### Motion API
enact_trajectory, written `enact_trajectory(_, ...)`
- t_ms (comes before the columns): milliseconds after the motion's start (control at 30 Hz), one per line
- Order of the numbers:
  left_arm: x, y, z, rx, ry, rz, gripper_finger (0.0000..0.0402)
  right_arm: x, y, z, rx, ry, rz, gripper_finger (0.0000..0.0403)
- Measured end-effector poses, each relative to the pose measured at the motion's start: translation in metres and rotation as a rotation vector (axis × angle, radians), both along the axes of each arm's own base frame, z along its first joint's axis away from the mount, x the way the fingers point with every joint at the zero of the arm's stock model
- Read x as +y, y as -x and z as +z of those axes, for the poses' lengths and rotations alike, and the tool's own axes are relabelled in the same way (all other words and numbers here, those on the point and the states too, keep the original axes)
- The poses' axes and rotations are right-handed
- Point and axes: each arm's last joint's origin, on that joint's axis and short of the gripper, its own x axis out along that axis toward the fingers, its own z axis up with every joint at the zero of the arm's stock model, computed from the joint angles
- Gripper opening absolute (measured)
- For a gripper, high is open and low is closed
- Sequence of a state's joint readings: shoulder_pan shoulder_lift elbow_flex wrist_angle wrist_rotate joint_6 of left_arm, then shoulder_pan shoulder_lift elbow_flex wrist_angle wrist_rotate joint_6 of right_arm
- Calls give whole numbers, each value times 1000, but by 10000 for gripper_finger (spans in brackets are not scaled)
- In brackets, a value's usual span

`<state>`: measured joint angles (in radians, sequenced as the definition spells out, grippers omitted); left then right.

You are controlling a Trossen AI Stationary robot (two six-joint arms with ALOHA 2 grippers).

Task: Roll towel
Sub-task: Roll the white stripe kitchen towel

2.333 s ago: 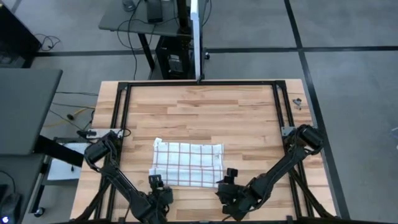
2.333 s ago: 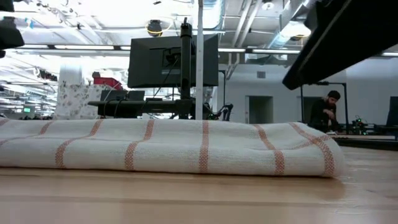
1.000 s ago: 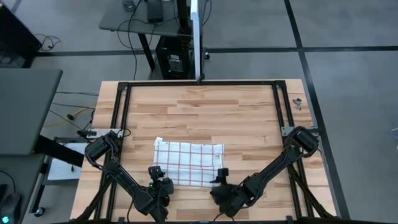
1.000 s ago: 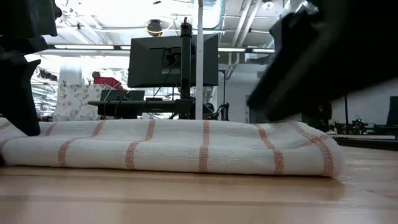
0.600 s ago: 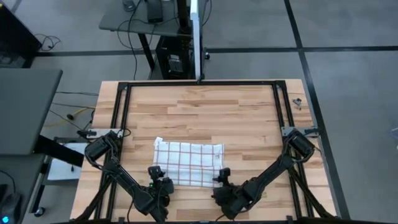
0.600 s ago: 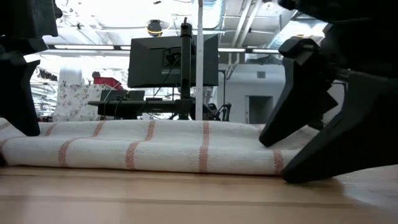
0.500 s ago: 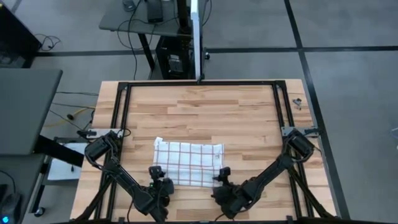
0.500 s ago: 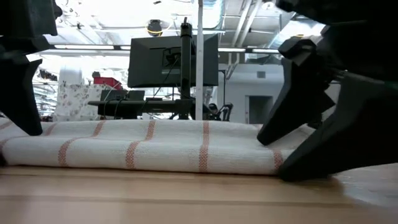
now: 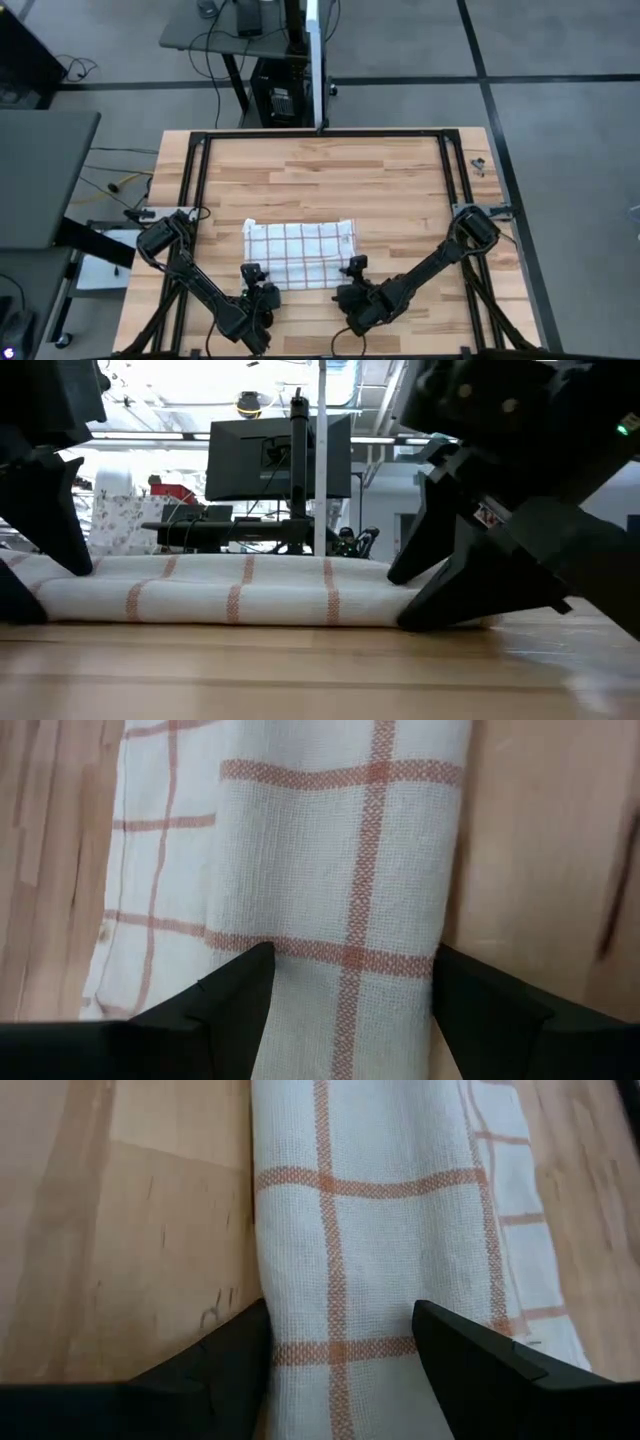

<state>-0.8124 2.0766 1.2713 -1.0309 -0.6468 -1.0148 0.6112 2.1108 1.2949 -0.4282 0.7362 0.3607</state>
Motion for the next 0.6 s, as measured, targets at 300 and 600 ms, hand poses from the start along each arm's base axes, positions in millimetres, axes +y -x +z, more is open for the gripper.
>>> enact_trajectory(300,9,-2,-9,-47,27,75,104,-2,-1,-3,58,-123,6,129)
enact_trajectory(600,5,-4,15,-35,282,121,6,-3,0,15,107,-409,-43,10)
